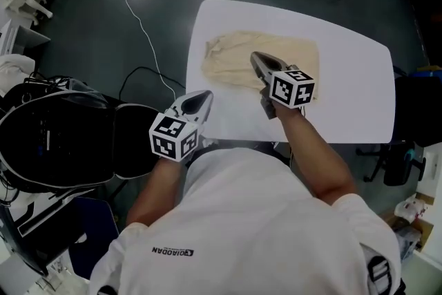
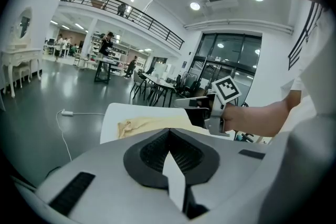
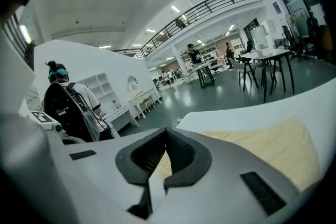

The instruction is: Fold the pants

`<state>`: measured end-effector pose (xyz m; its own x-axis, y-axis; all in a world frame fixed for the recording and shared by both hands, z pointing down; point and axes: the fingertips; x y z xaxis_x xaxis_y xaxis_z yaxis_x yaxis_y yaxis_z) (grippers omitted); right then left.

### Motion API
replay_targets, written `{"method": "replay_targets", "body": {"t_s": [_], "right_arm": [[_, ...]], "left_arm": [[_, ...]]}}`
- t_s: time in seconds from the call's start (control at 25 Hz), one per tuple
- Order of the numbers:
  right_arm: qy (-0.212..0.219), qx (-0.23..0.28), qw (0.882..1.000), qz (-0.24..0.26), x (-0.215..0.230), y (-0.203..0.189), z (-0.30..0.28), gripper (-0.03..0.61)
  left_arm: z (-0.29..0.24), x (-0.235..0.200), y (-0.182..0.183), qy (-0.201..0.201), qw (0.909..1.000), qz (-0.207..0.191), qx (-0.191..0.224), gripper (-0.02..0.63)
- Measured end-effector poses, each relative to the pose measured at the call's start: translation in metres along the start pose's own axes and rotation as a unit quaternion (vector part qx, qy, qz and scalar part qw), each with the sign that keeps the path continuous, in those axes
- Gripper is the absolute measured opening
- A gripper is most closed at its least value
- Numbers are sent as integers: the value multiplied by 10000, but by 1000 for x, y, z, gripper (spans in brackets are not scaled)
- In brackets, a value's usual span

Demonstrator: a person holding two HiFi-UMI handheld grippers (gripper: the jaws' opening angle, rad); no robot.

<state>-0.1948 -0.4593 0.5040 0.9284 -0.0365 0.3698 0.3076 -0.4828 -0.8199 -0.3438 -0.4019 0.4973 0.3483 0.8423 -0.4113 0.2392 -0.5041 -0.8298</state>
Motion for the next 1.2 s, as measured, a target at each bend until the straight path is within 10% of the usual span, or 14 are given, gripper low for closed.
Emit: {"method": "replay_targets", "body": {"t_s": [0.28, 1.2], "right_arm": [[210, 291, 9975, -616, 11, 19, 69, 18], [-1395, 495, 9860, -765, 111, -27, 171, 18]], "left_arm": [[-30, -29, 44, 6, 9996, -187, 196, 23], [-94, 37, 34, -792, 9907, -958, -552, 23]]}}
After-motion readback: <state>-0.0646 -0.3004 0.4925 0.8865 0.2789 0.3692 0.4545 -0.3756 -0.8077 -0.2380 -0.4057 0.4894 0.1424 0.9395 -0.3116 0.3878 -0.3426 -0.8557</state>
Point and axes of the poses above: the fingertips, and each gripper's own axes: z backward along the fingers, x to its right, y out of its top, and after that the axes turned 6 degrees about -y, right-handed
